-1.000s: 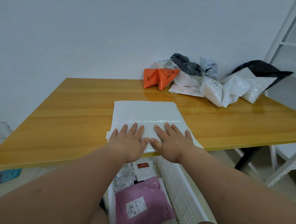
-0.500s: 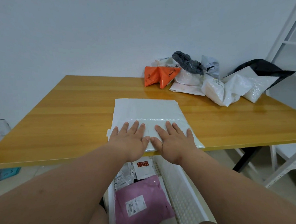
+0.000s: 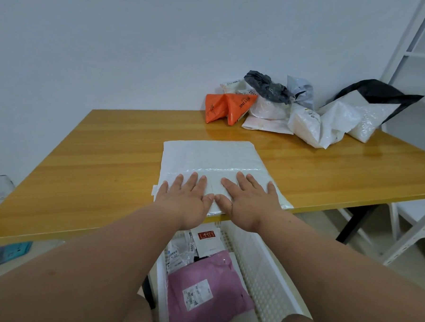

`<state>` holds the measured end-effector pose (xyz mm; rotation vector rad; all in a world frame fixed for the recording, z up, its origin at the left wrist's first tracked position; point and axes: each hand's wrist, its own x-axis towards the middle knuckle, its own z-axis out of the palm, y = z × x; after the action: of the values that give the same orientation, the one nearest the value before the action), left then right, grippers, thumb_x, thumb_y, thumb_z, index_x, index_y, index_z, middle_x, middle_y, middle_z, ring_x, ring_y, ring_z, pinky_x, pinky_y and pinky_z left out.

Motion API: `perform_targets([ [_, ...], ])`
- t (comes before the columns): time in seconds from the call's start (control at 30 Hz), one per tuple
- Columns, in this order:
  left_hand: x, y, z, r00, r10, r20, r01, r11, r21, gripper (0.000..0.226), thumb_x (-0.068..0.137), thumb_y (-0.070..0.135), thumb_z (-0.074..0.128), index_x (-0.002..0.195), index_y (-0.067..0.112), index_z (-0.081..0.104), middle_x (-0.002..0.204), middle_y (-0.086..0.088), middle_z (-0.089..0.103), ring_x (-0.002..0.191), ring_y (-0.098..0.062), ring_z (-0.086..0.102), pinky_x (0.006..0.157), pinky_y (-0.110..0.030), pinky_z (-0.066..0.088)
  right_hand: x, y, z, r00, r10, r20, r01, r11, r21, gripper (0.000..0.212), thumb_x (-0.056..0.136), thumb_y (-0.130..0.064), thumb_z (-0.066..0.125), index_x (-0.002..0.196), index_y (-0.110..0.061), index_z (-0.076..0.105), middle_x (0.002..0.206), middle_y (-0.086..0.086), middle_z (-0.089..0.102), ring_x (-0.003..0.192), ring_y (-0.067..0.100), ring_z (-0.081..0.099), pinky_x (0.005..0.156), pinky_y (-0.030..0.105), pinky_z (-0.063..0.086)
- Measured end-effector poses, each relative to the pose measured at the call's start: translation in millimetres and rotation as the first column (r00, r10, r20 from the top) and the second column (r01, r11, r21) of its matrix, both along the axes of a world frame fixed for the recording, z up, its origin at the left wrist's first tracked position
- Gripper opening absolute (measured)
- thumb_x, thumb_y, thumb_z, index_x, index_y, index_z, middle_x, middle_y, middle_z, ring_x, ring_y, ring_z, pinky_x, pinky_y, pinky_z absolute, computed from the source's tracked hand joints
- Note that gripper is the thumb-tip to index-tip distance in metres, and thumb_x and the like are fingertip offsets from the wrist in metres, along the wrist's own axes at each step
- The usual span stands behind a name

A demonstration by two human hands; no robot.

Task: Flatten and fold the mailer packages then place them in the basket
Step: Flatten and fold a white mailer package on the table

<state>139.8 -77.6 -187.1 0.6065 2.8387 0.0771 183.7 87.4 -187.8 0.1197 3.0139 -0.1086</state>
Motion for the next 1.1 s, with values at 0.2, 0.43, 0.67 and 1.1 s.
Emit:
perform_targets([
  [0.2,-2.1,-0.5,3.9,0.999,-0.009,0.033,0.009,1.000,-0.015,0.062,0.101,0.055,0.006,0.155,0.029,-0.012,0.162,0.007,-0.020,0.149,-0.022,-0.017,0.121,-0.049,-0.005,0.3,-2.4,3.1,1.000,-0.017,0.019,0.017,1.000,-0.017,0.066,0.095,-0.068,0.009,0.154,-0.040,0.004,0.165,0.000,-0.008,0.151,0.021,-0.010,0.118,0.059,-0.005],
  [0.43,-16.7,-3.6,15.0,0.996,-0.058,-0.074,0.049,0.991,-0.123,0.059,0.102,0.046,0.016,0.157,0.029,0.002,0.164,0.005,-0.008,0.151,-0.023,-0.005,0.121,-0.047,0.004,-8.4,-1.2,38.8,0.997,-0.007,0.082,0.006,1.000,0.002,0.073,0.088,-0.078,0.022,0.148,-0.039,0.034,0.154,0.003,0.034,0.142,0.027,0.031,0.110,0.050,0.031],
  [0.67,-37.9,-20.9,27.3,0.948,0.051,-0.314,-0.107,0.981,-0.163,0.051,0.094,0.018,0.037,0.143,0.033,0.038,0.134,-0.005,0.039,0.119,-0.028,0.042,0.090,-0.039,0.041,-11.7,9.2,37.2,0.989,-0.006,-0.151,-0.031,0.971,-0.239,0.039,0.093,-0.047,0.053,0.125,-0.027,0.061,0.122,-0.006,0.060,0.119,0.018,0.052,0.101,0.036,0.039],
  [1.1,-44.7,1.4,0.2,0.996,0.080,-0.041,-0.081,0.996,-0.024,0.076,0.088,0.077,0.009,0.153,0.042,-0.007,0.164,-0.002,-0.014,0.149,-0.031,-0.016,0.120,-0.051,-0.005,-28.4,25.2,8.0,0.991,0.107,0.079,-0.110,0.994,0.029,0.090,0.069,-0.092,0.005,0.150,-0.053,-0.005,0.163,-0.008,-0.017,0.149,0.021,-0.020,0.118,0.054,-0.011],
])
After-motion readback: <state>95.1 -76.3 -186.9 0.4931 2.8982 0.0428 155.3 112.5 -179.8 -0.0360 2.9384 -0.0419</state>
